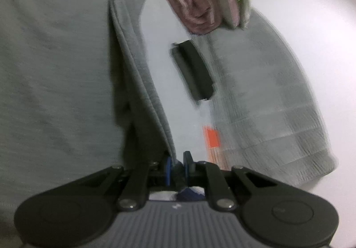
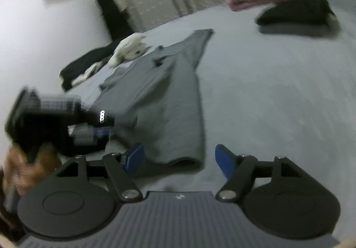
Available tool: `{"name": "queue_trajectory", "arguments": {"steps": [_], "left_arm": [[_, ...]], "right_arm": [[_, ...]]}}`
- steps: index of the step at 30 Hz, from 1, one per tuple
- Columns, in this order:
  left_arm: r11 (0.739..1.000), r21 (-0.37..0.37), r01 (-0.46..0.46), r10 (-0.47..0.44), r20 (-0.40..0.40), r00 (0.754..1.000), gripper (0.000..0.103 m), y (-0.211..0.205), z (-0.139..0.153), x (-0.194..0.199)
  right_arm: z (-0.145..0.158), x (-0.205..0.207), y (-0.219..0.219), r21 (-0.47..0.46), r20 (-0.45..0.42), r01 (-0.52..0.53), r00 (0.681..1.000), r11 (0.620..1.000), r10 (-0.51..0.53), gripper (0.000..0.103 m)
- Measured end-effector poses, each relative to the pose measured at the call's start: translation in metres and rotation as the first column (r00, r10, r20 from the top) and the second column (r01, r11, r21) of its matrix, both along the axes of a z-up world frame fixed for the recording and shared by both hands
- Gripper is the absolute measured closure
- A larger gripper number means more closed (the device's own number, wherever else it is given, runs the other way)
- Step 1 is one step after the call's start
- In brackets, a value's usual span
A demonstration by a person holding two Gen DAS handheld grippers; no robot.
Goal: Fold clothes
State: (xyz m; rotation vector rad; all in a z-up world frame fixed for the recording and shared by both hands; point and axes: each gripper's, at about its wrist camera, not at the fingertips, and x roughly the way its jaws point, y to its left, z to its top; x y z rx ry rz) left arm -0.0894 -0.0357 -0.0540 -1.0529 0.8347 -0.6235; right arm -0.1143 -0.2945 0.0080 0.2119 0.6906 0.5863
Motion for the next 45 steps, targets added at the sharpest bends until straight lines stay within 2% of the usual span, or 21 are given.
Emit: {"name": "queue_trajectory", "arguments": {"steps": [3,7,11,14,17,20,22,25,27,30,34,38,41,45], "left_arm": [[0.997,-0.073,-0.007,0.006,-0.009,1.0,0.092,-0.003,0.001,0.001],[0.996,-0.089,-0.011,0.01,-0.013,1.0,0.092,-0.007,0.001,0.0],[0.999,-0.035,-0.016,0.016,0.014,1.0,0.092,-0.006,0.006,-0.003],[1.0,0.014,-0.007,0.007,0.029,1.0,0.096,-0.005,0.009,-0.005],[0.995,0.098,0.017,-0.02,0.026,0.999,0.097,-0.009,0.003,-0.005],[0.98,0.197,0.039,-0.035,-0.023,0.999,0.101,-0.014,-0.013,-0.003],[0.97,0.237,0.052,-0.039,-0.058,0.998,0.103,-0.015,-0.024,-0.003],[0.972,0.227,0.061,-0.049,-0.061,0.997,0.102,-0.01,-0.024,-0.007],[0.971,0.234,0.055,-0.045,-0.046,0.998,0.098,-0.007,-0.02,-0.006],[0.974,0.221,0.043,-0.035,-0.042,0.998,0.087,-0.005,-0.019,-0.005],[0.973,0.229,0.028,-0.025,-0.014,1.0,0.067,-0.002,-0.01,-0.006],[0.957,0.289,-0.01,0.0,0.032,0.999,0.054,0.001,0.005,0.002],[0.941,0.337,-0.046,0.032,0.048,0.998,0.052,0.007,0.011,0.01],[0.919,0.383,-0.092,0.071,0.069,0.995,0.046,0.018,0.016,0.022]], "right_arm": [[-0.004,-0.008,0.018,-0.088,0.063,-0.059,0.996,0.994,0.065,0.027],[-0.015,-0.008,0.041,-0.233,0.163,0.012,0.986,0.973,0.027,0.027],[-0.027,0.005,0.051,-0.374,0.277,0.181,0.958,0.91,-0.076,0.03],[-0.024,0.018,0.035,-0.379,0.313,0.301,0.932,0.875,-0.185,0.034],[-0.022,0.028,0.016,-0.352,0.273,0.327,0.932,0.877,-0.238,0.035],[-0.031,0.031,0.013,-0.403,0.261,0.323,0.937,0.856,-0.23,0.038],[-0.037,0.033,0.016,-0.43,0.265,0.313,0.941,0.847,-0.213,0.039],[-0.035,0.028,0.014,-0.429,0.271,0.299,0.943,0.852,-0.195,0.039],[-0.033,0.02,0.011,-0.422,0.264,0.289,0.946,0.859,-0.188,0.039],[-0.03,0.012,0.01,-0.424,0.26,0.274,0.95,0.863,-0.174,0.039],[-0.022,0.002,0.01,-0.416,0.239,0.23,0.961,0.88,-0.139,0.038],[-0.006,-0.002,0.003,-0.342,0.167,0.096,0.985,0.935,-0.04,0.035],[0.004,-0.003,-0.002,-0.24,0.095,-0.018,0.995,0.971,0.041,0.034],[0.013,-0.002,-0.004,-0.144,0.065,-0.064,0.995,0.988,0.073,0.034]]}}
